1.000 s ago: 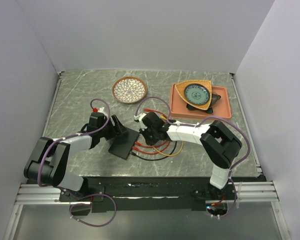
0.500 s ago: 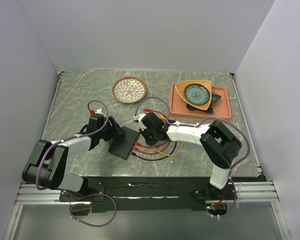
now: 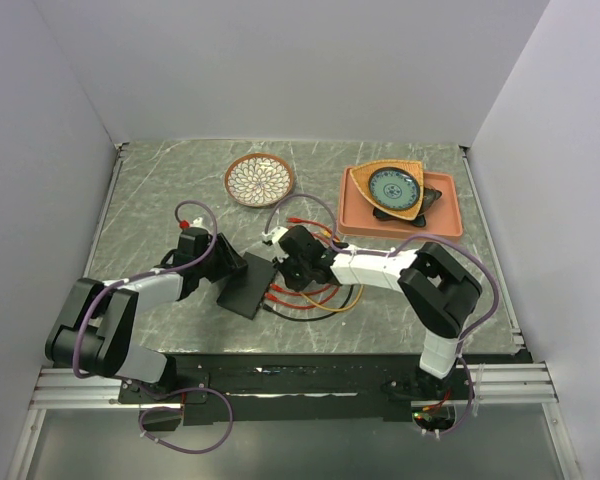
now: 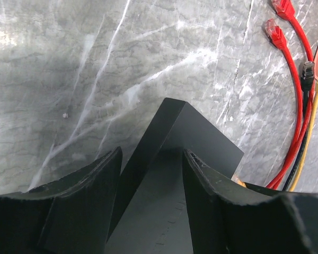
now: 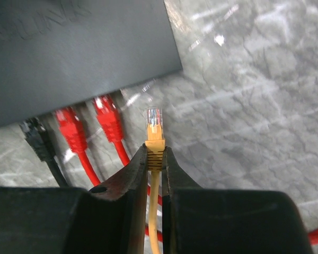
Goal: Insert the plug into the switch port
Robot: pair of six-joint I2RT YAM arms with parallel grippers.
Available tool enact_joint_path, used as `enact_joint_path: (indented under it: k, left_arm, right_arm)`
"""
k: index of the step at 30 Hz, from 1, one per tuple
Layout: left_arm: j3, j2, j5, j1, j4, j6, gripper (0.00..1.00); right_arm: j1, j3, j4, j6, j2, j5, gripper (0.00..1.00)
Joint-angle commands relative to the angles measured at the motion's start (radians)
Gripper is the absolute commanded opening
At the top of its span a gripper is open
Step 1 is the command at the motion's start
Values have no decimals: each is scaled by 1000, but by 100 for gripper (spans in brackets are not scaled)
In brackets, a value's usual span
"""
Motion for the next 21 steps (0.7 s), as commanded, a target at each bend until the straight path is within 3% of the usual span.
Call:
enact_joint_path:
  k: [1, 21]
  left_arm:
    - [-19, 37, -13, -11, -61, 1, 56]
    - [-5, 48, 10, -16, -53, 12, 53]
  right_arm:
    - [23, 14, 92, -4, 15, 30, 0]
    - [81, -17, 190, -26, 33, 161, 0]
